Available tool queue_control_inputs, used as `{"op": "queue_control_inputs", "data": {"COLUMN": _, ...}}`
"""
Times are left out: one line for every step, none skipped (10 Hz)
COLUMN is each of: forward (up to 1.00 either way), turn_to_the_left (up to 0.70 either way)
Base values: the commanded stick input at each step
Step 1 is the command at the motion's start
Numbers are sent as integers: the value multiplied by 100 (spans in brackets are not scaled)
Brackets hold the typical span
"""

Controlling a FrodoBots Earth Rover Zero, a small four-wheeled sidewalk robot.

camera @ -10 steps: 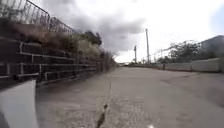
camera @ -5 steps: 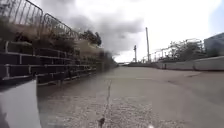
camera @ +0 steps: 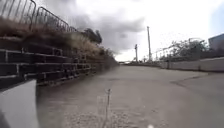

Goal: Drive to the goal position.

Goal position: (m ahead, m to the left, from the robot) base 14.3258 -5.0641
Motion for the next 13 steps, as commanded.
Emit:
{"op": "queue_control_inputs", "data": {"forward": 70, "turn_to_the_left": 0}}
{"op": "queue_control_inputs", "data": {"forward": 70, "turn_to_the_left": 0}}
{"op": "queue_control_inputs", "data": {"forward": 70, "turn_to_the_left": 0}}
{"op": "queue_control_inputs", "data": {"forward": 70, "turn_to_the_left": 0}}
{"op": "queue_control_inputs", "data": {"forward": 70, "turn_to_the_left": 0}}
{"op": "queue_control_inputs", "data": {"forward": 70, "turn_to_the_left": 0}}
{"op": "queue_control_inputs", "data": {"forward": 70, "turn_to_the_left": 0}}
{"op": "queue_control_inputs", "data": {"forward": 70, "turn_to_the_left": 0}}
{"op": "queue_control_inputs", "data": {"forward": 70, "turn_to_the_left": 0}}
{"op": "queue_control_inputs", "data": {"forward": 70, "turn_to_the_left": 0}}
{"op": "queue_control_inputs", "data": {"forward": 70, "turn_to_the_left": 0}}
{"op": "queue_control_inputs", "data": {"forward": 70, "turn_to_the_left": 0}}
{"op": "queue_control_inputs", "data": {"forward": 70, "turn_to_the_left": 0}}
